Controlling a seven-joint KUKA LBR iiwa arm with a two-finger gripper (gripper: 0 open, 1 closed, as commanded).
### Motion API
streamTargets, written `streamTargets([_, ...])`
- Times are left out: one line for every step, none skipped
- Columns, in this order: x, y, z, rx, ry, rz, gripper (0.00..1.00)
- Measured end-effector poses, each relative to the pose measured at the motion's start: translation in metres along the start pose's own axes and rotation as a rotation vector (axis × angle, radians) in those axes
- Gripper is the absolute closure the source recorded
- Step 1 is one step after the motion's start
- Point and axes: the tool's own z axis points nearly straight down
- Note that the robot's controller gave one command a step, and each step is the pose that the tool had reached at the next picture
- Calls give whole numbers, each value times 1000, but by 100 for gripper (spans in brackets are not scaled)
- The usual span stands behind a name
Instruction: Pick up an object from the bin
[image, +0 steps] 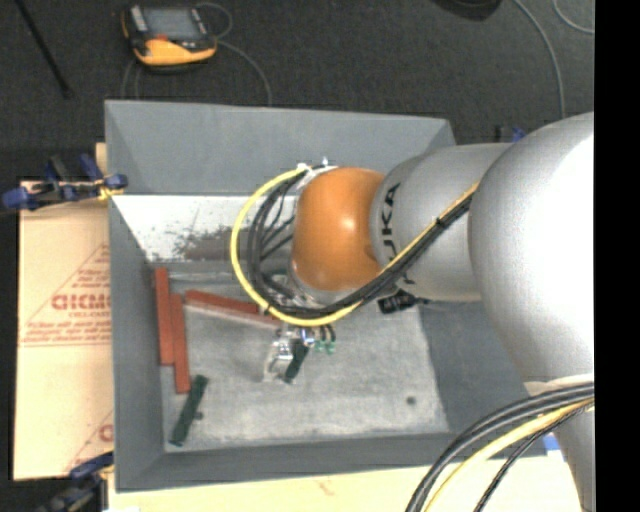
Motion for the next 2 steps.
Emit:
streamTargets([-40,-14,10,-2,-1,-39,0])
streamTargets([-42,-14,25,-1,14,87,100])
